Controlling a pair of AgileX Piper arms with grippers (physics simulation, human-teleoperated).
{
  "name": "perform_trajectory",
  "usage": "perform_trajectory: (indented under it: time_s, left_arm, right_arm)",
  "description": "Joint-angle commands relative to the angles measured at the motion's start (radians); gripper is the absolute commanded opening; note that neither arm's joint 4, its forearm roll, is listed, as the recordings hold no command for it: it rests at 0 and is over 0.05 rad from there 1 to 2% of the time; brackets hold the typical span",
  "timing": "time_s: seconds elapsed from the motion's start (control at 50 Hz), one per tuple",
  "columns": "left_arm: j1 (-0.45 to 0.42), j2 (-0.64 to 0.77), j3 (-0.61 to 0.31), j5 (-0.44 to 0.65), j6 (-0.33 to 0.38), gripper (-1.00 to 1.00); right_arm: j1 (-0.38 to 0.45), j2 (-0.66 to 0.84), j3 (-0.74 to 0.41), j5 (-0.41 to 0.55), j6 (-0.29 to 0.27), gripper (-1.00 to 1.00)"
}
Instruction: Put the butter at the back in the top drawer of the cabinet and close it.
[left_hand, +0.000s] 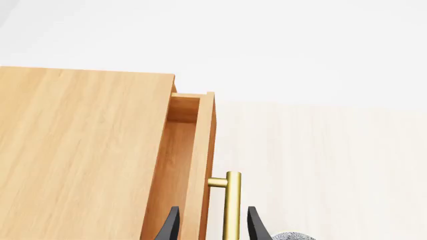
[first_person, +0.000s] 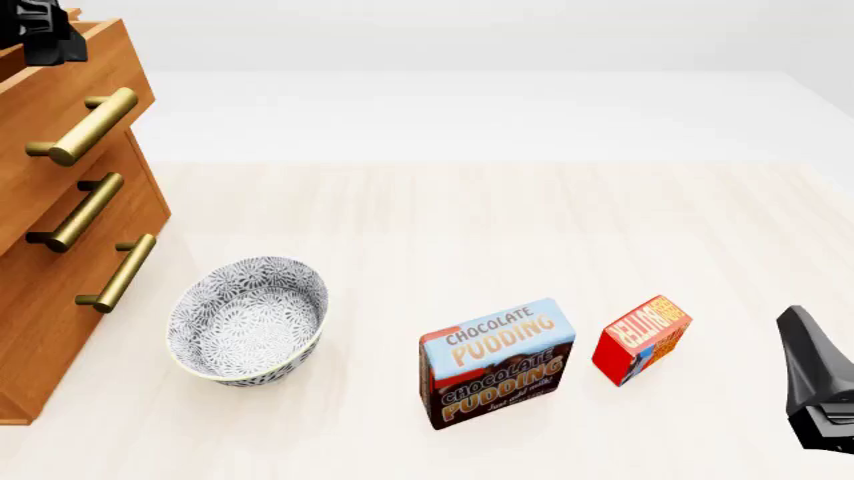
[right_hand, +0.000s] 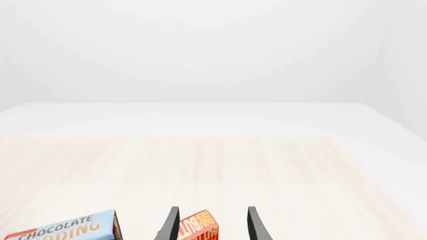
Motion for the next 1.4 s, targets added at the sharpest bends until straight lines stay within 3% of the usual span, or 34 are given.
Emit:
perform_trajectory:
  time_s: [0.02, 1.4]
  left_arm:
    - [0.001, 0.006, 0.004, -0.004, 0.001, 1.0]
    - [0.009, 0.073, 0.058, -0.073, 0.002, 1.0]
  right_arm:
    - [0.0, 0.0, 0.0, 0.0, 0.0, 1.0]
    - [0.0, 0.0, 0.0, 0.0, 0.0, 1.0]
